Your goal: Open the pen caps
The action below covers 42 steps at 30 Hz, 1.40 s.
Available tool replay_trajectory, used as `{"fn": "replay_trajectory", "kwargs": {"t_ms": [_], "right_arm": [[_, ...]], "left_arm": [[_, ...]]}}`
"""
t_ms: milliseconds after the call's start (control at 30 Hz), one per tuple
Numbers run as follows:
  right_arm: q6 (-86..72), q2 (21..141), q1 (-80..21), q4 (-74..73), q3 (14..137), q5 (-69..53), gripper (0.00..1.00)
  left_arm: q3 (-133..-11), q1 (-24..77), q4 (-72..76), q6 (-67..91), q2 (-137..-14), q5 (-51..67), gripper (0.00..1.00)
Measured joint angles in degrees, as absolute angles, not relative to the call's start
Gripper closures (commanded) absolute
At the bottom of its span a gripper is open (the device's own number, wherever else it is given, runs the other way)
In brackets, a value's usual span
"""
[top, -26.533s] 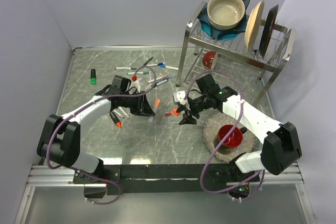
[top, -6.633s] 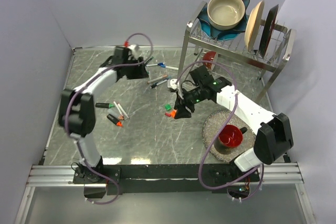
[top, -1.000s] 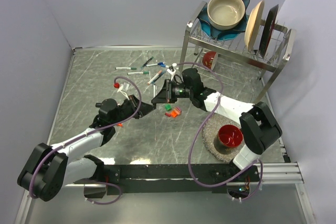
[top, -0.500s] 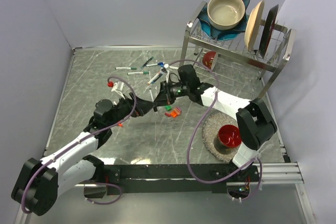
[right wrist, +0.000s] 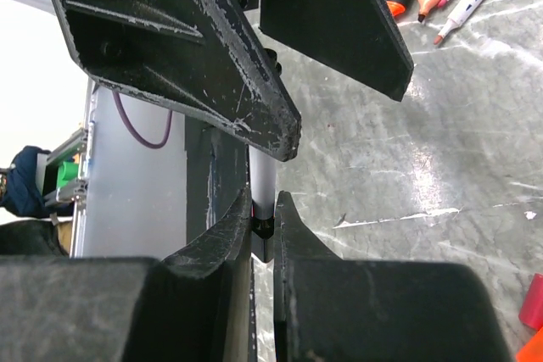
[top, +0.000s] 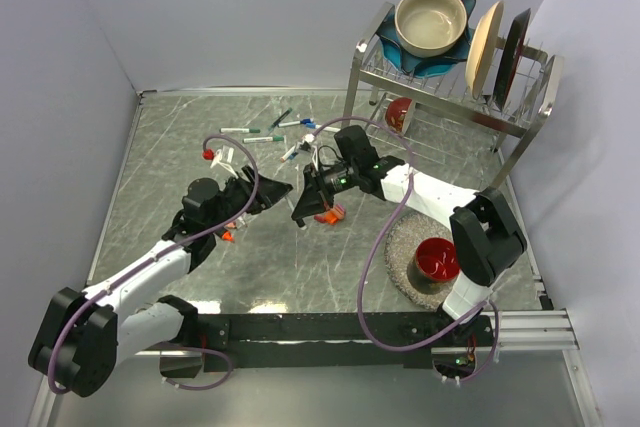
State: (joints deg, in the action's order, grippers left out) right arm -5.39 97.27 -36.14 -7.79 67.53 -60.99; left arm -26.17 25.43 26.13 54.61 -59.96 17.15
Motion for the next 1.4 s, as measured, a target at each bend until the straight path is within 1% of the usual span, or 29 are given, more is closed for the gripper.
{"fn": "replay_trajectory", "kwargs": {"t_ms": [133,233,333,400,433,567,600,667,700,800,1033,1067,1100,1167,1267,1367,1400], "right_arm": [[-4.8,97.4,-36.1,-8.5,67.7,-61.1,0.98],[-4.8,97.5,-36.1,-8.8,68.1,-60.7,0.98],[-4.9,97.5,-36.1,-8.9,68.4,-59.9,0.98],[-5.0,97.5,-36.1,-8.9,68.4,-59.4,0.98],[-5.1,97.5,-36.1,-9.0,68.4,-59.1,0.98],[-5.0,97.8,-36.1,-9.0,68.5,-58.6,0.98],[-5.0,97.8,-36.1,-9.0,68.5,-58.5,0.96],[-5.0,97.8,-36.1,-9.1,68.6,-58.4,0.9],[-5.0,97.8,-36.1,-9.1,68.7,-58.4,0.82],[-4.9,97.8,-36.1,-9.3,69.0,-58.4,0.73],[-4.3,97.9,-36.1,-9.8,70.2,-58.3,0.6],[-4.2,97.9,-36.1,-10.3,70.2,-58.2,0.57],[-4.0,98.0,-36.1,-10.7,70.2,-58.1,0.53],[-3.6,98.4,-36.4,-11.2,70.2,-58.1,0.52],[-3.3,99.2,-36.5,-12.0,70.2,-57.9,0.54],[-3.4,99.7,-36.8,-12.4,70.2,-57.6,0.63],[-3.3,99.7,-36.8,-12.5,70.2,-57.6,0.64]], "left_arm": [[-26.2,25.4,27.4,55.0,-61.3,18.8,0.44],[-26.2,25.4,29.4,55.4,-63.7,21.0,0.49],[-26.2,25.4,30.7,56.0,-65.2,22.6,0.6],[-26.2,25.5,31.1,56.3,-65.3,23.0,0.81],[-26.2,25.5,31.5,56.4,-65.3,23.2,0.99],[-26.2,25.6,32.3,56.8,-65.3,23.9,0.99],[-26.2,25.6,32.2,56.8,-65.3,24.0,0.99],[-26.2,25.6,32.0,56.8,-65.2,24.1,0.99],[-26.2,25.6,32.0,56.9,-65.1,24.0,0.99],[-26.2,25.6,31.3,57.2,-64.2,22.8,0.99],[-26.2,25.7,27.8,58.8,-59.9,17.3,0.99],[-26.2,25.6,27.7,58.9,-59.5,16.5,0.99],[-26.2,25.6,27.4,59.2,-59.1,16.0,0.99],[-26.3,25.6,26.6,59.4,-58.3,14.7,0.99],[-26.3,25.6,25.8,59.7,-57.5,13.1,0.99],[-26.4,25.6,25.2,59.9,-57.1,12.1,0.99],[-26.4,25.6,24.9,59.9,-57.1,11.9,0.99]]}}
